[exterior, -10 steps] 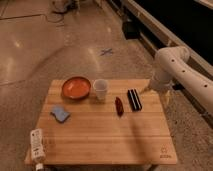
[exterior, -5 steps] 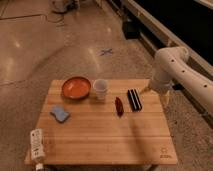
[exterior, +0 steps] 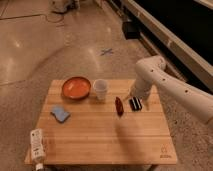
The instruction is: Place the pepper in the ceramic cup
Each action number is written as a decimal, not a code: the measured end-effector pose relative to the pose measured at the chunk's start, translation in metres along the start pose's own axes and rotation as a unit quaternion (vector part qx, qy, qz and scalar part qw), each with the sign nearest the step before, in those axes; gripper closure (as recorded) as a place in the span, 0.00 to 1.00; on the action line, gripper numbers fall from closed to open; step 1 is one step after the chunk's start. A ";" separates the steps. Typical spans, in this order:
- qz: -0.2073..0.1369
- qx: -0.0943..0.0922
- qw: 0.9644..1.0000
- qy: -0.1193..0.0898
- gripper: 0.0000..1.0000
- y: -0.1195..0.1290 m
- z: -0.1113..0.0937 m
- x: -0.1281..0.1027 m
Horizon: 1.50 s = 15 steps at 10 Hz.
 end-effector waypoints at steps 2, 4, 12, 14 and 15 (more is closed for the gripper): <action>-0.040 0.004 0.999 0.001 0.20 -0.035 0.018 0.000; -0.060 0.004 0.998 0.004 0.20 -0.059 0.030 0.007; -0.084 -0.019 0.996 0.008 0.20 -0.087 0.086 0.048; -0.083 -0.023 0.996 0.007 0.20 -0.083 0.096 0.054; -0.083 -0.025 0.996 0.007 0.20 -0.083 0.100 0.057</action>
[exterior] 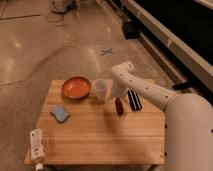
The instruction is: Place the pepper in the ceramic cup
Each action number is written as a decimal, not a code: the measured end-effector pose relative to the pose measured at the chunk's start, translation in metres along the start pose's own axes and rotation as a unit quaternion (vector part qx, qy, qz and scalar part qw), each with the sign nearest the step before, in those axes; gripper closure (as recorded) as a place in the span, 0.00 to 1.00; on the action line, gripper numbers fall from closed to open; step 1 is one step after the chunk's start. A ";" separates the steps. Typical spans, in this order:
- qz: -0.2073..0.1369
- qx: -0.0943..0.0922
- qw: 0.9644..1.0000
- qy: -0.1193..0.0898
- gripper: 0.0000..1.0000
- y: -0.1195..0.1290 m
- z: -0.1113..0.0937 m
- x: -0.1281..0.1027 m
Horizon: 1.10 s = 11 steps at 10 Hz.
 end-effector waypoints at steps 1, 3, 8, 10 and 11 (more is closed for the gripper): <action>-0.001 -0.002 1.000 0.002 0.20 0.000 0.004 0.003; -0.001 -0.006 1.000 0.003 0.20 0.002 0.013 0.008; -0.001 -0.020 1.000 0.012 0.30 0.006 0.027 0.018; -0.002 -0.025 1.000 0.015 0.52 0.008 0.030 0.018; -0.002 -0.026 1.000 0.015 0.62 0.009 0.029 0.018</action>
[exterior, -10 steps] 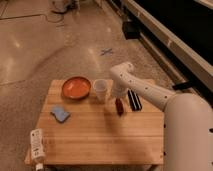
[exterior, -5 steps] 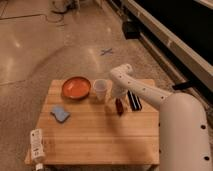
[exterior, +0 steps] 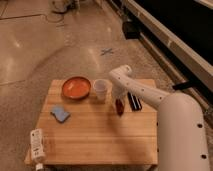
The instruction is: Place the pepper in the ceramic cup
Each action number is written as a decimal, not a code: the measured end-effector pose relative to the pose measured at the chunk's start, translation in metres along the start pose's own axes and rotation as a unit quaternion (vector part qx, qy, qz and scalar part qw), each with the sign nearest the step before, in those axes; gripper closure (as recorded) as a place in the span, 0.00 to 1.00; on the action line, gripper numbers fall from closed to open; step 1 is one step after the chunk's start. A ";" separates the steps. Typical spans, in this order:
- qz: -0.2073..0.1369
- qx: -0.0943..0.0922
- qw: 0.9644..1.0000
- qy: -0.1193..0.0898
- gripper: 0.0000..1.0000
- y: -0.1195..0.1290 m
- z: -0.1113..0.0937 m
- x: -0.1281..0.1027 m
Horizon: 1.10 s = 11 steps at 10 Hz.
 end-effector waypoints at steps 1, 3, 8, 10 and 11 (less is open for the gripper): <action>0.001 0.000 1.000 0.001 0.70 0.001 -0.002 0.000; 0.002 0.008 1.000 0.005 0.92 0.004 -0.019 -0.003; -0.015 0.081 0.995 0.063 1.00 -0.019 -0.126 0.006; -0.030 0.105 0.990 0.087 1.00 -0.035 -0.160 0.009; -0.037 0.117 0.987 0.100 1.00 -0.045 -0.174 0.010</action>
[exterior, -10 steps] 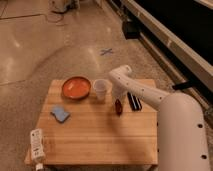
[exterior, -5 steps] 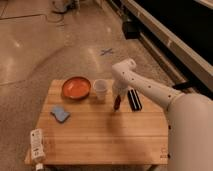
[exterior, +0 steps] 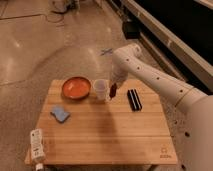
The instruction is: Place the pepper in the ceramic cup
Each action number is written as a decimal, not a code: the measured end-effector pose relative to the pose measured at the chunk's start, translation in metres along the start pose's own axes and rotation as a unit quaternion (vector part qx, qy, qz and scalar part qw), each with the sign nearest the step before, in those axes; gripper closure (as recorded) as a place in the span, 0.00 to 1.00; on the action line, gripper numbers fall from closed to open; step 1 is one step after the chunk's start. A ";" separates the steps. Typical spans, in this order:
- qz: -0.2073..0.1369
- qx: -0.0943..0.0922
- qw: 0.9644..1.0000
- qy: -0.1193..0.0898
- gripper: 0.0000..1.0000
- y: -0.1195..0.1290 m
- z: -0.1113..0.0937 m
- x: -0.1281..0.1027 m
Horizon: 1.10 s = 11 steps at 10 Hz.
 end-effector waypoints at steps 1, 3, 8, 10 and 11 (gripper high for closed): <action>-0.005 0.011 1.000 0.009 1.00 -0.011 -0.003 0.003; -0.006 0.026 0.999 0.025 1.00 -0.024 -0.001 0.009; 0.023 0.055 0.995 0.077 1.00 -0.048 0.010 0.047; 0.030 0.057 0.993 0.095 1.00 -0.051 0.013 0.061; 0.030 0.056 0.993 0.101 1.00 -0.053 0.016 0.066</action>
